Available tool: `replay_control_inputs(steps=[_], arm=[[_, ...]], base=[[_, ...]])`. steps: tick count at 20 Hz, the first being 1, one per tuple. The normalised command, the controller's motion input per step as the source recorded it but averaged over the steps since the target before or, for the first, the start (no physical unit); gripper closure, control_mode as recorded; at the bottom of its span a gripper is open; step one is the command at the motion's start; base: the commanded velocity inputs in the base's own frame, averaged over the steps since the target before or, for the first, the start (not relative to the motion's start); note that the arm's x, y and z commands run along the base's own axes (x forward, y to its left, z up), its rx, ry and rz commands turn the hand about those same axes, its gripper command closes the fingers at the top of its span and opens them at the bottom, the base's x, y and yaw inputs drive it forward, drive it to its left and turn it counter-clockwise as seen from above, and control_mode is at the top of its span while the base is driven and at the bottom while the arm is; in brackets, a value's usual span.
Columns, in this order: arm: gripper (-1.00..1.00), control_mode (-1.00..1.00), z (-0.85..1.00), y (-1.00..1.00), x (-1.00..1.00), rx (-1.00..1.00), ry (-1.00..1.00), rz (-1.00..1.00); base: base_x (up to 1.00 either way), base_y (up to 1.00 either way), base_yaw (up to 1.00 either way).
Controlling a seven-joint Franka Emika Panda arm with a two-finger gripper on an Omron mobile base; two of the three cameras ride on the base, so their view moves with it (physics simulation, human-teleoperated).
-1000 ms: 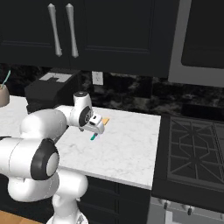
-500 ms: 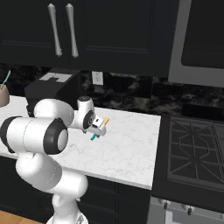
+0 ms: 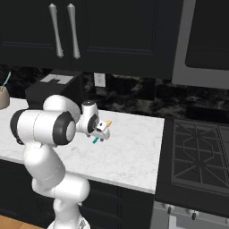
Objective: Put the mushroom and sweet potato in the pot. Retrieve the spatula and lightly stir the vegetables in the pot.
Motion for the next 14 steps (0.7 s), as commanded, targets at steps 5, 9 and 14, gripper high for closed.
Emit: replay_control_inputs(steps=[5,9,14], arm=[[-1.0,-1.0,-0.27,0.0,0.16,0.0,0.0,0.0],[-1.0,-1.0,-0.21,0.0,0.14,0.0,0.0,0.0],[-1.0,-1.0,-0.14,0.0,0.11,0.0,0.0,0.0]], base=[[0.0,0.0,0.0],[0.0,0.0,0.0],[0.0,0.0,0.0]])
